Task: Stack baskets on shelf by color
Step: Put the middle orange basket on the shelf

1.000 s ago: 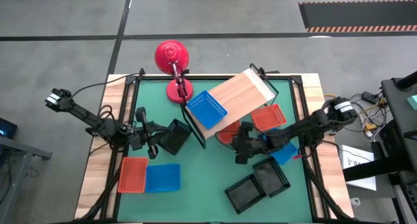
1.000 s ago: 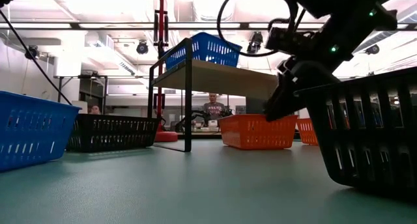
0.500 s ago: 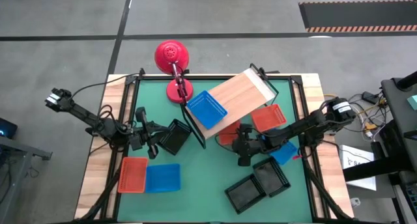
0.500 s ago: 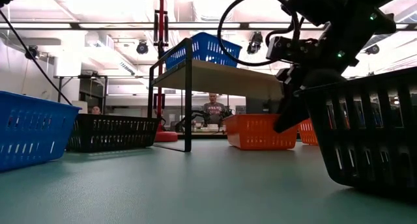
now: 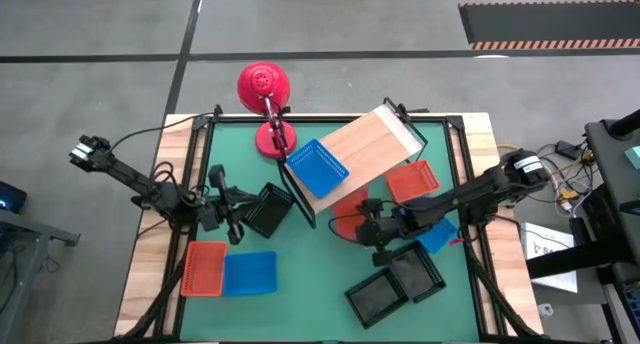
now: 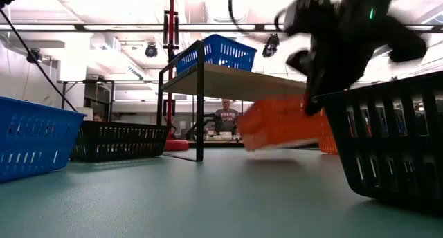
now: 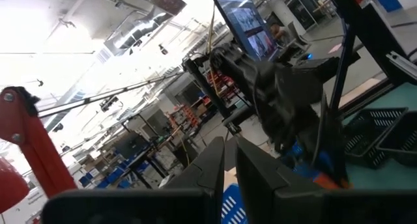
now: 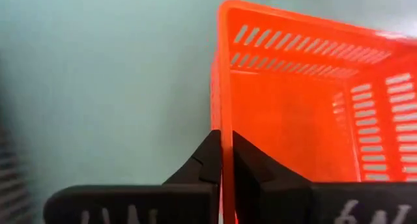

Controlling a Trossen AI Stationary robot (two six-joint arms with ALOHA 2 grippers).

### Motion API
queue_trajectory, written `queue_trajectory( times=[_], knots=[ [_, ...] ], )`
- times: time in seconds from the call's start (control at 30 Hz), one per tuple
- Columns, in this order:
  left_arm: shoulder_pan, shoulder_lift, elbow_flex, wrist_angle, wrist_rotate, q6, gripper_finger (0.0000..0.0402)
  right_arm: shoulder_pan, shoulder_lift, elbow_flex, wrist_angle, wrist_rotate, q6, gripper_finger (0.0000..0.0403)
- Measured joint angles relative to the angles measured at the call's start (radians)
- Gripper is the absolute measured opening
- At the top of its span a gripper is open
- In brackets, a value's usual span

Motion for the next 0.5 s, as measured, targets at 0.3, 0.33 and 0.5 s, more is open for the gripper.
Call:
queue_trajectory(
  times=[0.3, 0.33, 0.5],
  knots=[
    [0.0, 0.045, 0.0, 0.06, 0.0, 0.001, 0.0022, 0.144, -0.053, 0.268, -0.314, -0.273, -0.099, 0.0008],
    [0.0, 0.046, 0.0, 0.06, 0.0, 0.001, 0.0022, 0.166, -0.062, 0.288, -0.337, -0.288, -0.123, 0.0008],
    [0.0, 0.049, 0.0, 0.077, 0.0, 0.004, 0.0022, 0.26, -0.116, 0.352, -0.378, -0.193, -0.225, 0.0008]
  ],
)
